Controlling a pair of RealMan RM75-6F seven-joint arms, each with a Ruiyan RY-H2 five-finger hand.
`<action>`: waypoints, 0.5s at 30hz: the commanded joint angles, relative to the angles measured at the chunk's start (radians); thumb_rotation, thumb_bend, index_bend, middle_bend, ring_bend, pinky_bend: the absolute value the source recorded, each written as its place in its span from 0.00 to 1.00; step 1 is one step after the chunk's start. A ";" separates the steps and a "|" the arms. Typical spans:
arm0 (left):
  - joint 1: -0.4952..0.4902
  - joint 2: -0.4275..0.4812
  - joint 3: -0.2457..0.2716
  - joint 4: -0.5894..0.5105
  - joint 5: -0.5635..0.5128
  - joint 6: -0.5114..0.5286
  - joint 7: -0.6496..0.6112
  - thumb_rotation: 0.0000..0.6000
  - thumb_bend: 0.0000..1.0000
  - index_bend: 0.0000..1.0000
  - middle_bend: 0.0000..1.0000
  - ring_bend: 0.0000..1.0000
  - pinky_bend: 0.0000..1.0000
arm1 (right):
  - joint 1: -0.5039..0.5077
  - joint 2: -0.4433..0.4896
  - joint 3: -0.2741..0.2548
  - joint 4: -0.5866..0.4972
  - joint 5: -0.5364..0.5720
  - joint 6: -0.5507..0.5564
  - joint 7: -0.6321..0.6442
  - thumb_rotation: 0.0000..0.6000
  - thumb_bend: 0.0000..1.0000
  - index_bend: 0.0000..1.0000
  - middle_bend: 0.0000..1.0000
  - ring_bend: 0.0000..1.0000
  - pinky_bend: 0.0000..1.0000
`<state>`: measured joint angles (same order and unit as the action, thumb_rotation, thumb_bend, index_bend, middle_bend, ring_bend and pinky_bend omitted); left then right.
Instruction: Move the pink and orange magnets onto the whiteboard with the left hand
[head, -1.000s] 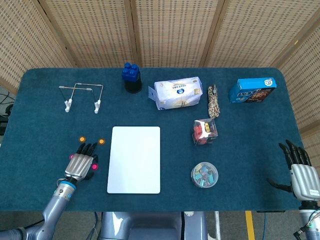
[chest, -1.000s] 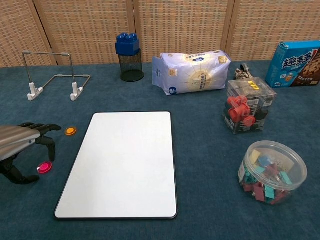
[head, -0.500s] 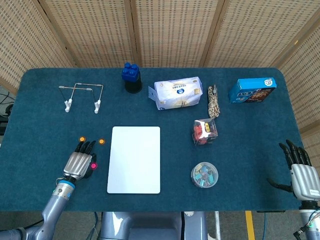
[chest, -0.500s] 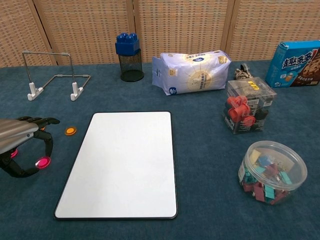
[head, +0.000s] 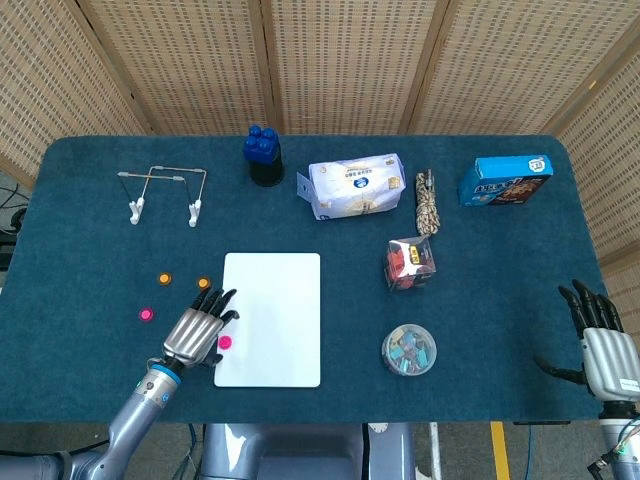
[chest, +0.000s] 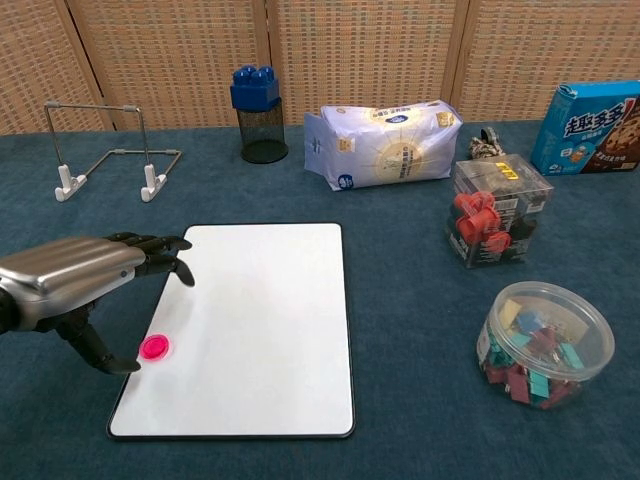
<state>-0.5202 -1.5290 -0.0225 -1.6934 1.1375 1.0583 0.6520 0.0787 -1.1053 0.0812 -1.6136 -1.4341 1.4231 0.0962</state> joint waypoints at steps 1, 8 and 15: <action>0.003 0.019 -0.002 0.010 0.001 0.009 -0.016 1.00 0.19 0.16 0.00 0.00 0.00 | 0.000 0.000 0.000 0.000 0.000 -0.001 0.001 1.00 0.16 0.00 0.00 0.00 0.00; 0.037 0.149 -0.017 0.101 -0.008 0.004 -0.190 1.00 0.33 0.29 0.00 0.00 0.00 | 0.001 0.001 -0.001 -0.004 0.002 -0.003 -0.004 1.00 0.16 0.00 0.00 0.00 0.00; 0.031 0.169 -0.026 0.214 -0.023 -0.067 -0.303 1.00 0.32 0.30 0.00 0.00 0.00 | 0.000 0.000 0.000 -0.007 0.004 0.000 -0.013 1.00 0.16 0.00 0.00 0.00 0.00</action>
<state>-0.4886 -1.3662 -0.0447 -1.5008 1.1201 1.0098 0.3703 0.0787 -1.1055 0.0811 -1.6202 -1.4302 1.4227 0.0830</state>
